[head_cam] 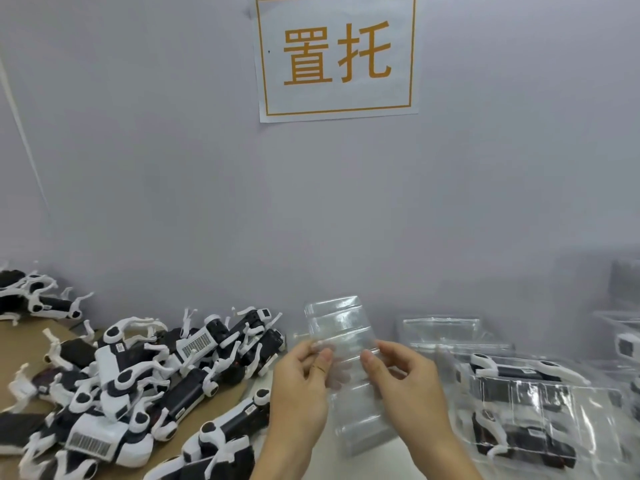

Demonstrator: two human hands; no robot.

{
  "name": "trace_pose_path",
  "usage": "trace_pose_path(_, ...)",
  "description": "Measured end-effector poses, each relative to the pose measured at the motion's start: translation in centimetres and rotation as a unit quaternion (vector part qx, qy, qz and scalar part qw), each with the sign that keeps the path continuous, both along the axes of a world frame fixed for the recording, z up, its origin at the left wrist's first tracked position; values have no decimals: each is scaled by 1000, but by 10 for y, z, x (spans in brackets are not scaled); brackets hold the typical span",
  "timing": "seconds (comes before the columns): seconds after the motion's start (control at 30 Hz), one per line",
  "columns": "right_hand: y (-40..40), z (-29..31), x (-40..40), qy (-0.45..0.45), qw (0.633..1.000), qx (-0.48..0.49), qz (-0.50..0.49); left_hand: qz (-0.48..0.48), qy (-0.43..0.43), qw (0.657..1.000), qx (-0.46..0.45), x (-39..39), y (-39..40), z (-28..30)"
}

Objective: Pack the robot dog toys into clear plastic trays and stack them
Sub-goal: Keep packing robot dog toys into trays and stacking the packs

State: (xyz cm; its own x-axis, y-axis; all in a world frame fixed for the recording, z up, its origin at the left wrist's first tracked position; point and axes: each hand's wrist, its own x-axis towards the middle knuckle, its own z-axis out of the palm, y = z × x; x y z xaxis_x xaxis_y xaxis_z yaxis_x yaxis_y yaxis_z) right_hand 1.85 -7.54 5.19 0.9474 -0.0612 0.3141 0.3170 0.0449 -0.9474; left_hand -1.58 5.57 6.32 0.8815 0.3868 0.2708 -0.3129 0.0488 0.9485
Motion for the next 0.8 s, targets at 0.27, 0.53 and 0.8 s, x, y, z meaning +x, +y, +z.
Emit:
trace_pose_path(0.27,9,8,1,8,997,65,33,6,-15,999,-45,0,12,1)
trace_pose_path(0.53,8,11,0,-4,997,65,32,-6,-28,994,-105,-2,18,7)
trace_pose_path(0.8,6,11,-1,24,996,60,58,-21,-21,999,-34,-7,13,12)
